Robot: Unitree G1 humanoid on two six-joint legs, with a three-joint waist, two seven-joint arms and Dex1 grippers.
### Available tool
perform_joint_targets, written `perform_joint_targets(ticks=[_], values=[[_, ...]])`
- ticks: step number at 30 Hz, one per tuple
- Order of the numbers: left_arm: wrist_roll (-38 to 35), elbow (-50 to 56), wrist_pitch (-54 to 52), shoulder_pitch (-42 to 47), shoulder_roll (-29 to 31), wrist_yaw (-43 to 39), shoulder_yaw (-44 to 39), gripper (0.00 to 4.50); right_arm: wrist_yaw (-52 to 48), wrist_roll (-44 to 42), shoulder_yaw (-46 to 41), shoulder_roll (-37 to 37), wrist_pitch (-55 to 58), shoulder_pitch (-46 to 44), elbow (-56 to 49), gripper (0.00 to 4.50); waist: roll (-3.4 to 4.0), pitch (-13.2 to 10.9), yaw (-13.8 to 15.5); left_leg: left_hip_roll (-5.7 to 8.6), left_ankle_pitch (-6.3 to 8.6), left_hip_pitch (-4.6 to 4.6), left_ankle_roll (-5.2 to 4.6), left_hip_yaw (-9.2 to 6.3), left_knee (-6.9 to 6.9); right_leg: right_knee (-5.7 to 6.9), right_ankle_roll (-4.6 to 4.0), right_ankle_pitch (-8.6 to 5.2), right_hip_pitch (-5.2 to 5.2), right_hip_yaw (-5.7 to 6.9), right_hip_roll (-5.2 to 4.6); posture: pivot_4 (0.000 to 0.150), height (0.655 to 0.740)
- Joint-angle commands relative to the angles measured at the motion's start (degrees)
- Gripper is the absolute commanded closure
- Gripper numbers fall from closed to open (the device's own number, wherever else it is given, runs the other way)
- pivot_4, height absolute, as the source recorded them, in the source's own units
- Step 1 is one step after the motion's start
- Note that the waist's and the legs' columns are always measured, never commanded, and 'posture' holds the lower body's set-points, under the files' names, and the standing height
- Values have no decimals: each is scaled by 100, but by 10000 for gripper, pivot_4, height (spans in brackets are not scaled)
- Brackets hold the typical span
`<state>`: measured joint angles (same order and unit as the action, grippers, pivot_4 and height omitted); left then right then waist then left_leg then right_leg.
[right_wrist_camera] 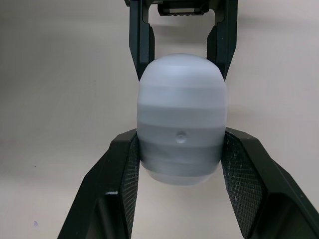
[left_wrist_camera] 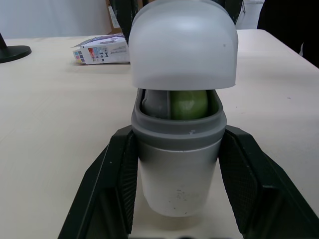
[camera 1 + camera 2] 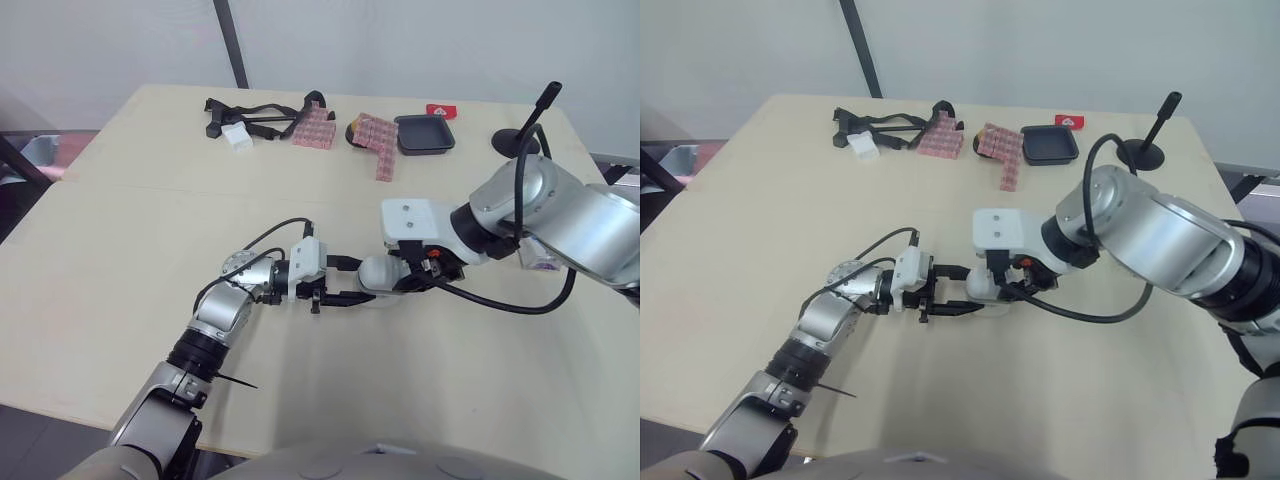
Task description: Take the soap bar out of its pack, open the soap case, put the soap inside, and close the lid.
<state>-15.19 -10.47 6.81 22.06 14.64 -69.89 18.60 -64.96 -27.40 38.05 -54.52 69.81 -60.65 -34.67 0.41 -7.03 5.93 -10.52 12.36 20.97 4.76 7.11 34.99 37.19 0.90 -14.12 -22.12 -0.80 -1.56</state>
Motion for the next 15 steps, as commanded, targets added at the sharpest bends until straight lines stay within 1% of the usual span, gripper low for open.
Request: perform_joint_targets(ticks=[1, 10, 15], values=[[26, 60, 10, -8, -45, 35, 54, 26292, 36, 180, 185, 49, 47, -58, -7, 25835, -1, 1, -3, 0, 0, -1, 0, 0, 0, 1, 0, 0, 0, -1, 0, 1500, 7400], [35, 83, 16, -38, -56, 74, 73, 26292, 66, 373, 410, 241, 103, 22, 202, 25835, -10, 9, -63, 0, -3, -15, 5, 1, -1, 5, -1, 0, 8, -3, 0, 1500, 7400], [33, 94, 18, -49, -54, 87, 81, 26292, 79, 514, 492, 305, 63, 81, 365, 25835, -15, 12, -121, -1, -4, -43, 6, 2, -5, 3, -1, 0, 33, -4, -1, 1500, 7400]])
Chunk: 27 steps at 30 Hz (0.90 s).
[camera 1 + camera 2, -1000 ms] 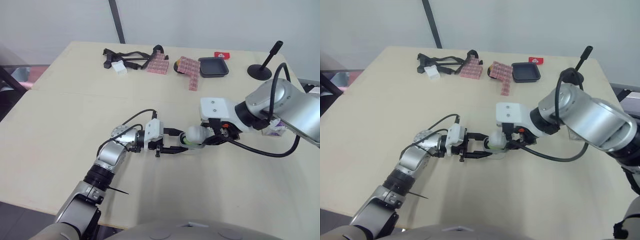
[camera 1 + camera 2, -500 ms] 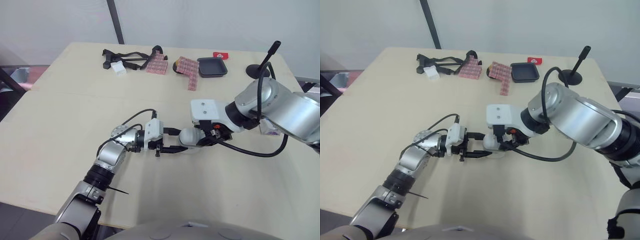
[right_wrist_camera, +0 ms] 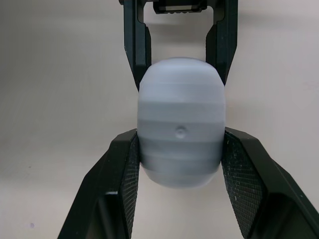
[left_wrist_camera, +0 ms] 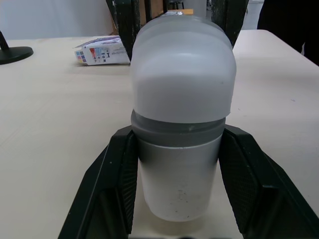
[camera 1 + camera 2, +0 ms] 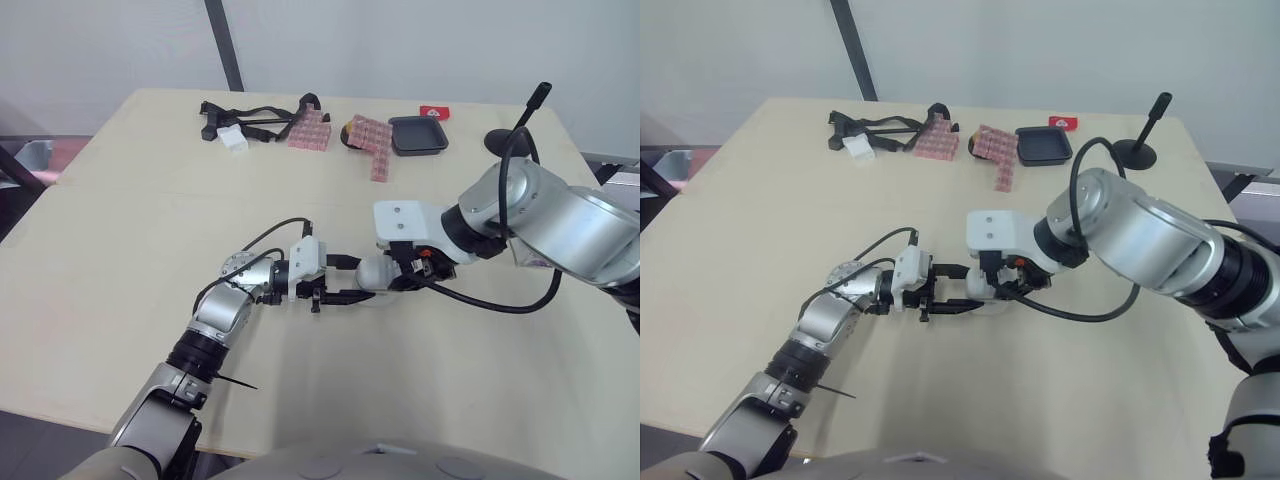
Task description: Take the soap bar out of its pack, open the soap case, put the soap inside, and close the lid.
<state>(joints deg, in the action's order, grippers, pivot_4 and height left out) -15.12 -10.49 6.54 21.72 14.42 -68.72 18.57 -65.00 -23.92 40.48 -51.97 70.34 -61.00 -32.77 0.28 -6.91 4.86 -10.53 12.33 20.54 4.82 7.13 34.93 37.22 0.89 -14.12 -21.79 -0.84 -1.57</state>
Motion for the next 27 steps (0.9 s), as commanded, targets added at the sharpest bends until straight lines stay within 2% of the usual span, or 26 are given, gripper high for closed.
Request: perform_joint_targets(ticks=[1, 10, 20, 27], values=[[26, 97, 46, -16, -31, -28, 83, 26292, 93, 184, 263, 65, 12, 137, 208, 25835, -2, 1, -22, 0, 0, -2, 0, 0, 0, 0, 0, 0, 2, 0, 0, 1500, 7400], [8, 150, 16, -46, -23, -22, 83, 26292, 155, 322, 299, 110, -82, 378, 299, 25835, -12, 12, -41, 0, -2, -26, 1, 1, -5, -2, -2, 1, 22, -2, 0, 1500, 7400], [23, 179, 87, -73, 56, -82, 79, 26292, 126, 344, 119, 304, -148, 612, 427, 25835, -18, 17, -96, -2, -1, -108, 4, 14, -40, -25, -6, -2, 85, -10, 0, 1500, 7400], [13, 191, 127, -74, 78, -113, 84, 26292, -40, 458, 142, 251, -392, 632, 612, 25835, -18, 17, -118, -2, -3, -115, 5, 16, -54, -36, -6, -2, 91, -11, 0, 1500, 7400]])
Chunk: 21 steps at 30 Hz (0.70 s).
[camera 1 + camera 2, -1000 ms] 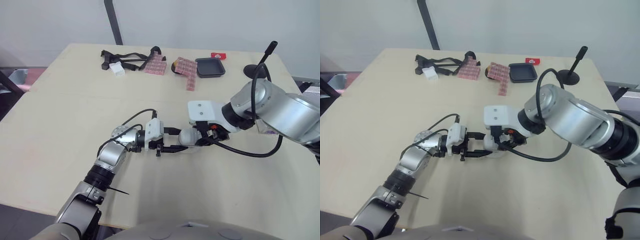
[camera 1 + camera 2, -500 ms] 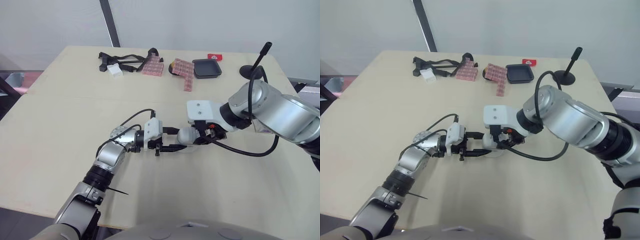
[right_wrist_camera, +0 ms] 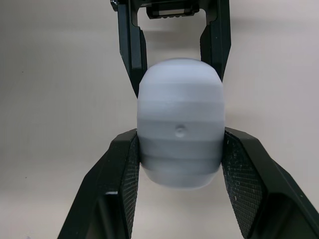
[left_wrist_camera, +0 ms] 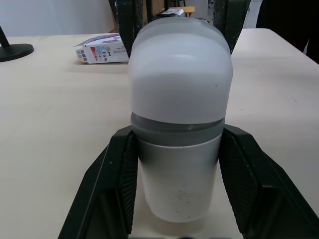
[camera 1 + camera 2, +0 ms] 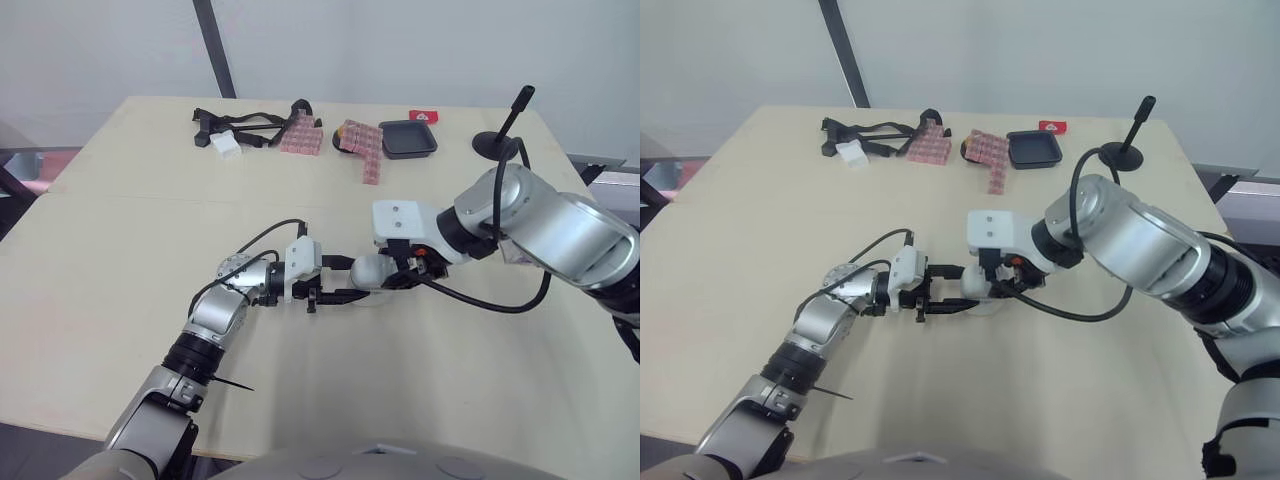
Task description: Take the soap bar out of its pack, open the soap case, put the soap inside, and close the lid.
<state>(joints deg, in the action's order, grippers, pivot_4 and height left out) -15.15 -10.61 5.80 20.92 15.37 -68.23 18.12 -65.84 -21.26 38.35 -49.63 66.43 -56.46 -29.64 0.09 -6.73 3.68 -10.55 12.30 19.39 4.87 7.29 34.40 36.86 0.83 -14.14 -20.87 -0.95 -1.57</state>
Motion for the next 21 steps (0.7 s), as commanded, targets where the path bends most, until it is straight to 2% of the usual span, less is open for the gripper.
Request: perform_joint_targets(ticks=[1, 14, 16, 19, 21], values=[[15, 208, 207, 4, -18, -167, 131, 26292, 18, 206, 362, 14, -35, 181, 322, 25835, 0, 0, -3, 0, 0, 0, 0, 0, -1, -2, 0, 0, 0, 0, 0, 1500, 7400], [19, 279, 220, -28, -17, -157, 140, 26292, -72, 319, 385, 157, -144, 181, 537, 25835, -1, 1, -44, 0, 0, -1, 0, 1, -12, -17, -1, 0, 2, 0, 0, 1500, 7400], [19, 287, 208, -31, -15, -148, 139, 26292, -76, 334, 384, 161, -163, 175, 550, 15660, -2, 1, -53, 0, 0, -3, 0, 1, -12, -17, -1, 0, 4, 0, 0, 1500, 7400], [21, 292, 203, -37, -11, -147, 139, 26292, -64, 372, 382, 179, -200, 162, 584, 6416, 13, -26, -30, 3, 0, 11, -1, 2, -12, -20, -24, -12, -6, 1, -4, 1500, 7400], [17, 298, 202, -41, -4, -146, 147, 26292, -38, 380, 377, 201, -210, 155, 600, 178, 22, -32, 2, 11, -6, 65, -9, 4, -10, -20, 1, 4, -56, 0, -8, 1500, 7400]])
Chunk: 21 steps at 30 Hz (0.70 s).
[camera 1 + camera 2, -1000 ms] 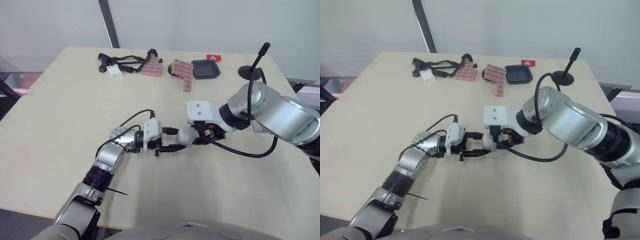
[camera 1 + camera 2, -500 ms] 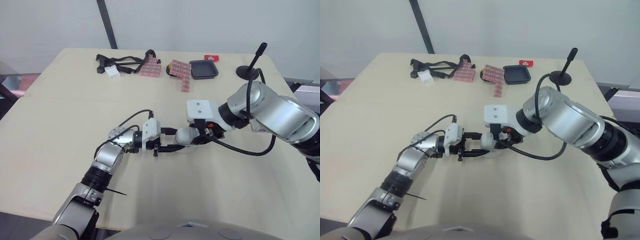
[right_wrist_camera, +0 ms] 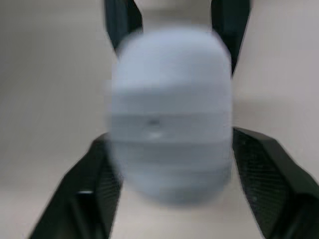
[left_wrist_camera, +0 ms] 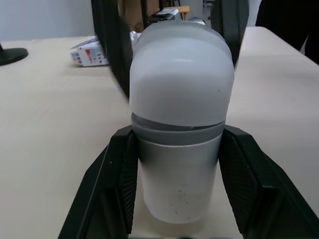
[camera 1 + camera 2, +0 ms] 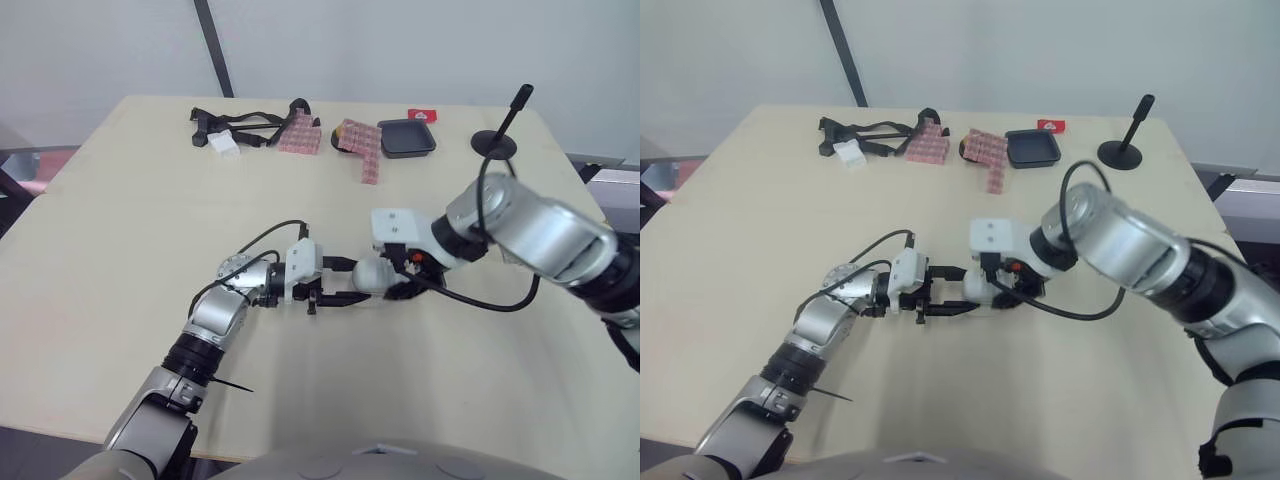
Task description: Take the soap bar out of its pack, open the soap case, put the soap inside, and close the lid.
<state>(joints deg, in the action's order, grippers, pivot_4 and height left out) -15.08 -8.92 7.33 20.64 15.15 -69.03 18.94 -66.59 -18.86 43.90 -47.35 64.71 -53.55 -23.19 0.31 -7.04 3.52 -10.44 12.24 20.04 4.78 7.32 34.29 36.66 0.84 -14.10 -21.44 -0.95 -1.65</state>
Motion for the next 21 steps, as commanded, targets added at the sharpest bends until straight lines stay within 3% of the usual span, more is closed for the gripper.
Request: perform_joint_targets(ticks=[1, 12, 18, 21], values=[[8, 133, 46, -13, 18, -65, 66, 26292, 42, 139, -177, -28, -40, -138, -49, 178, 1, -1, 40, -1, -1, 29, -2, 1, 1, 2, 0, 0, -23, 0, 6, 1500, 7400], [27, 86, 56, -19, 28, -65, 49, 26292, 59, -58, -562, -333, -51, 332, -474, 178, 0, -1, 136, -13, 5, 99, 4, -8, 20, 14, 1, 1, -72, 2, 25, 1500, 7400], [32, 65, 62, -30, 67, -52, 25, 26292, 272, -268, -1350, -545, -269, 1233, -803, 178, 0, -1, 119, -13, 5, 95, 5, -7, 22, 5, 1, 0, -71, 0, 23, 1500, 7400], [27, 81, 51, -40, 84, -41, 19, 26292, 471, -543, -2242, -541, -604, 2137, -917, 178, -2, 0, 136, -14, 5, 95, 5, -8, 24, 2, 1, 0, -70, 0, 23, 1500, 7400]])
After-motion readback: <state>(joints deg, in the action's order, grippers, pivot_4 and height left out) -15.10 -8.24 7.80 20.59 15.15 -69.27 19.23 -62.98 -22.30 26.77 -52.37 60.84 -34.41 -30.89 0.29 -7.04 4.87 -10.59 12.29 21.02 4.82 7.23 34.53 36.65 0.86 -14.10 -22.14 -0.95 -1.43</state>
